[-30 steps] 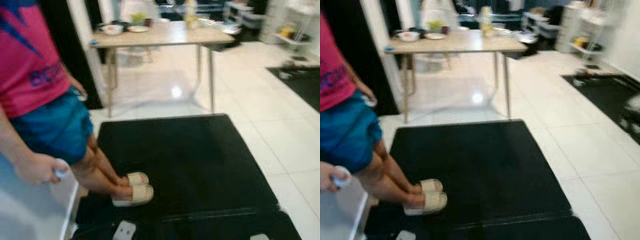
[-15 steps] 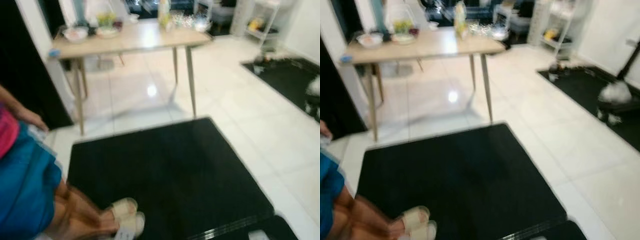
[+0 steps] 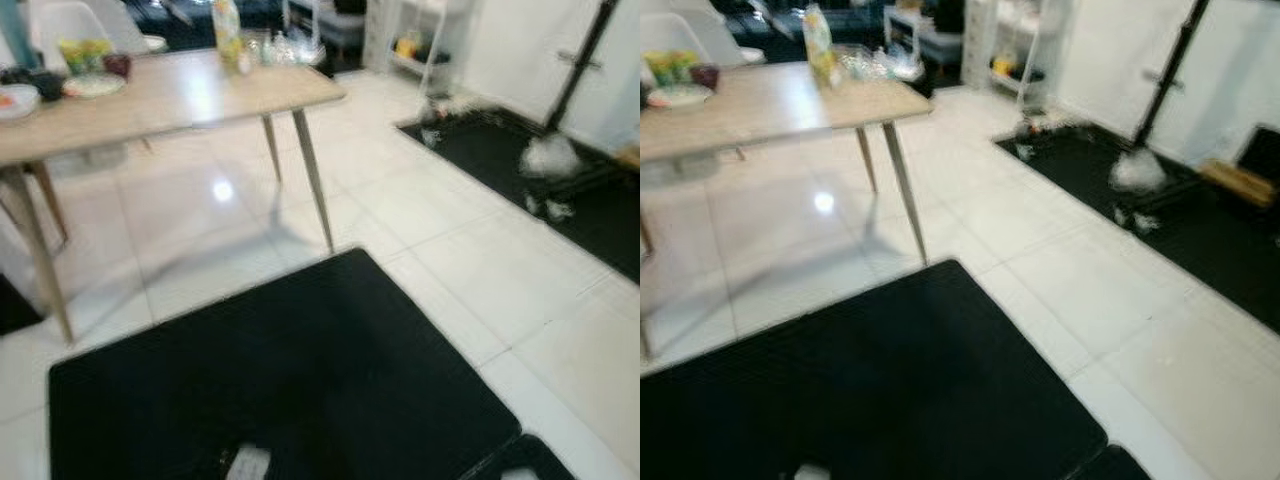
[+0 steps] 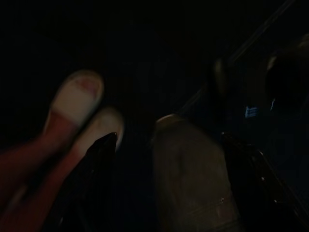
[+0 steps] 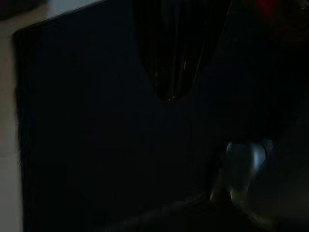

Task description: Restocking fridge

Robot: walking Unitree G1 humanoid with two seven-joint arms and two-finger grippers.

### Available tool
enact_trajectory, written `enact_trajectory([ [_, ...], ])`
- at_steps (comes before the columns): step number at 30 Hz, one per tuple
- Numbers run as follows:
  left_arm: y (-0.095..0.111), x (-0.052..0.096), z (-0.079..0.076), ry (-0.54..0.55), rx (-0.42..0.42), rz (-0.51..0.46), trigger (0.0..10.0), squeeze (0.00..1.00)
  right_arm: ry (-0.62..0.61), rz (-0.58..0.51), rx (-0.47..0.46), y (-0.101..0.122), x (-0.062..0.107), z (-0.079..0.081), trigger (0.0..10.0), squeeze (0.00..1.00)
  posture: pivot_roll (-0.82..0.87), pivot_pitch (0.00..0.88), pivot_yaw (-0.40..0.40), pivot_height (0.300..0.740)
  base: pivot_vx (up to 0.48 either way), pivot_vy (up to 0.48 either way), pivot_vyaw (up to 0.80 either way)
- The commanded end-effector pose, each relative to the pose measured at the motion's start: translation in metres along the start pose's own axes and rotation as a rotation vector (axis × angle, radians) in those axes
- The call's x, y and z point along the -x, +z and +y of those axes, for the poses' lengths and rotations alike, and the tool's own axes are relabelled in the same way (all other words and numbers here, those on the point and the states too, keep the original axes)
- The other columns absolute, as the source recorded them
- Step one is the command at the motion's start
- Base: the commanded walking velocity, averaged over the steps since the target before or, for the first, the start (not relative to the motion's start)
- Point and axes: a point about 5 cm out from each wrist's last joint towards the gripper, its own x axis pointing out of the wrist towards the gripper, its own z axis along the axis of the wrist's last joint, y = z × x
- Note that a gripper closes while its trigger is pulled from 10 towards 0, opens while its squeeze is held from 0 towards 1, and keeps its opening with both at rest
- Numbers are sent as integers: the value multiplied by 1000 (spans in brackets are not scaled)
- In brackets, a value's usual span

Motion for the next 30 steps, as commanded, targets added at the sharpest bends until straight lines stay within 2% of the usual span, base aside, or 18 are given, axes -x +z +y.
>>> enact_trajectory([
  [1, -22, 4, -5, -11, 31, 71, 10000, 0, 19, 0, 9, -2, -1, 5, 10000, 0, 36, 0, -64, 740, 0, 0, 0],
  [7, -30, 10, 8, 23, 38, 92, 10000, 0, 32, -3, 20, 1, -3, 14, 10000, 0, 43, 0, -36, 740, 0, 0, 0],
  [10, -33, 14, 18, 36, 32, 98, 10000, 0, 54, -11, 24, 3, -4, 25, 10000, 0, 19, 0, -19, 740, 0, 0, 0],
  [14, -33, 15, 23, 68, 70, 94, 10000, 0, 64, -1, 27, -2, -5, 29, 10000, 0, 23, 0, 0, 740, 0, 0, 0],
  [17, -28, 13, 21, 53, 56, 81, 10000, 0, 60, 10, 18, -6, -4, 28, 10000, 0, 25, 0, 2, 740, 0, 0, 0],
  [22, -16, 9, 19, 34, 47, 58, 10000, 0, 56, 9, 8, -8, -4, 27, 10000, 0, 31, 0, -12, 740, 0, -472, 0],
  [30, -18, 11, 21, 33, 44, 64, 10000, 0, 55, 11, 27, -7, -3, 25, 10000, 0, 14, 0, -2, 740, 0, -468, 0],
])
